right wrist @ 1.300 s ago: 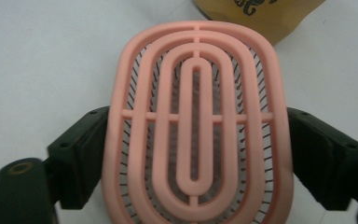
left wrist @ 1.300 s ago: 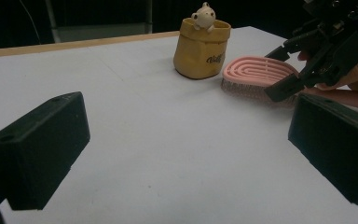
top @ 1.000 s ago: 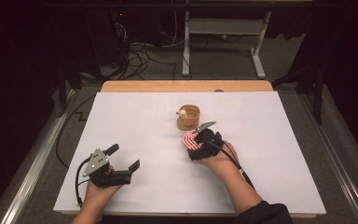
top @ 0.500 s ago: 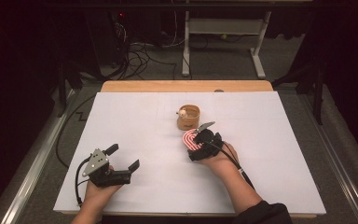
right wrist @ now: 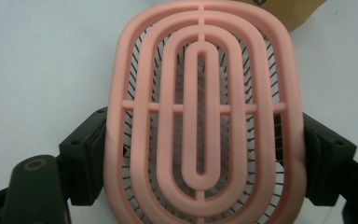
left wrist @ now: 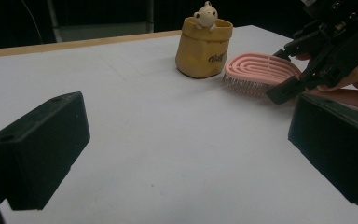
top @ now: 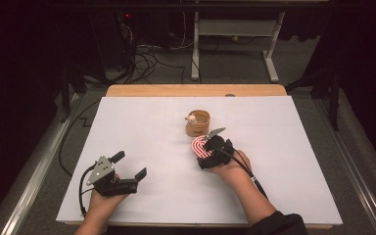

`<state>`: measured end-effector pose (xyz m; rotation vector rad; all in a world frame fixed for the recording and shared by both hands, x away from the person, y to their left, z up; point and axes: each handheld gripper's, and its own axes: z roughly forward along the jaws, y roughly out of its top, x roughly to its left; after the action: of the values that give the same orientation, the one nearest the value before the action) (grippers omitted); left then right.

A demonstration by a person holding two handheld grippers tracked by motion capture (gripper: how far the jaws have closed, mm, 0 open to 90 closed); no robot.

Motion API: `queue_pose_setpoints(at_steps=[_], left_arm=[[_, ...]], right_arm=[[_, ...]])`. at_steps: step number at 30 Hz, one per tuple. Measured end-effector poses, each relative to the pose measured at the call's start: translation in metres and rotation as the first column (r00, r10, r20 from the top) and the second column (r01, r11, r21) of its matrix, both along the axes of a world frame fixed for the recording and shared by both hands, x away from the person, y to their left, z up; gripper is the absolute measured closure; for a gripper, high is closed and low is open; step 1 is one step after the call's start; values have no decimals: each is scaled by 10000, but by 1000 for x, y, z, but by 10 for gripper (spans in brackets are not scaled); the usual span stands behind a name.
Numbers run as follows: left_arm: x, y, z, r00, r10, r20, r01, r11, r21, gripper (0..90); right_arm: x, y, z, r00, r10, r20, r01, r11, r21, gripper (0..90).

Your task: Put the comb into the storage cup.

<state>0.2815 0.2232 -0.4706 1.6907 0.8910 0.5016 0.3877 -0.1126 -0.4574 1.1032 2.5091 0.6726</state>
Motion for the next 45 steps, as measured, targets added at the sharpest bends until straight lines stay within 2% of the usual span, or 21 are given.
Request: queue_pose_setpoints(at_steps=[12, 22, 33, 34, 37, 43, 45], left_arm=[[0, 0, 0, 10000, -27, 20, 27, 10000, 5, 0], [0, -1, 0, 10000, -41, 18, 41, 10000, -42, 0], [0, -3, 0, 10000, -55, -29, 55, 10000, -42, 0], [0, -3, 0, 10000, -63, -36, 63, 10000, -44, 0], [-1, -3, 0, 10000, -50, 6, 50, 10000, -55, 0], [-2, -4, 1, 10000, -51, -2, 51, 9999, -96, 0], [-2, -4, 0, 10000, -99, -7, 99, 9999, -100, 0]], right_arm=[[-4, 1, 2, 9995, 142, 287, -144, 9999, 51, 204], [-9, -7, 7, 9977, 90, 673, -111, 9995, 304, 204], [-25, -30, 22, 9890, -245, 1458, 69, 9927, 1201, 204], [-28, -35, 24, 9864, -351, 1605, 117, 9894, 1445, 204], [-31, -41, 26, 9844, -452, 1702, 162, 9857, 1680, 204], [-40, -55, 32, 9726, -623, 2238, 113, 9749, 2222, 204], [-43, -60, 33, 9684, -764, 2373, 151, 9681, 2501, 204]])
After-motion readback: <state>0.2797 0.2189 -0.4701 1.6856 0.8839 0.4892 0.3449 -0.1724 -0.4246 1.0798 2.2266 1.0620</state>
